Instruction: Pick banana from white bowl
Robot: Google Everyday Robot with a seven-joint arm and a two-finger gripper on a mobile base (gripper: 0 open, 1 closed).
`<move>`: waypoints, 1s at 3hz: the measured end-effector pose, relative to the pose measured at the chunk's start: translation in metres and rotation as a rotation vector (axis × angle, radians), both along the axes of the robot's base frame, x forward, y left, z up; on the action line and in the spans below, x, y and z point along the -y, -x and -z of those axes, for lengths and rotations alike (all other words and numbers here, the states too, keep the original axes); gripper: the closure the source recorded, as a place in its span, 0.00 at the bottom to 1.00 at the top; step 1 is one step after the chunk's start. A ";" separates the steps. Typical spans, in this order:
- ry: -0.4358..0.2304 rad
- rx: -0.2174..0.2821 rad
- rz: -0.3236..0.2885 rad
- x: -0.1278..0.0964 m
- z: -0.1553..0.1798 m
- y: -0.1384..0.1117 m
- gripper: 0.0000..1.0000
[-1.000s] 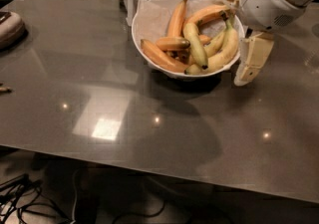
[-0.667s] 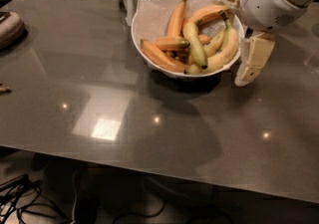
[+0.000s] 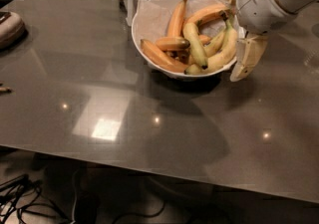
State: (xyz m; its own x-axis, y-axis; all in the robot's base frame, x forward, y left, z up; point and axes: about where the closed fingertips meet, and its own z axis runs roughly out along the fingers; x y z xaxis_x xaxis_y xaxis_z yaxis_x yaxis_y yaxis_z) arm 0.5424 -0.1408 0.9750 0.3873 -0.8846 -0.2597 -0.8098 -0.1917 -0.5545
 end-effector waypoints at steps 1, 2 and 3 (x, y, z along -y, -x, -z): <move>-0.025 0.099 -0.174 -0.026 -0.002 -0.029 0.00; 0.007 0.142 -0.233 -0.025 -0.004 -0.031 0.00; 0.007 0.142 -0.233 -0.025 -0.004 -0.031 0.00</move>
Offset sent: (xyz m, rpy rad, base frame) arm 0.0255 0.0234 0.0015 0.0242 -0.0860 0.1519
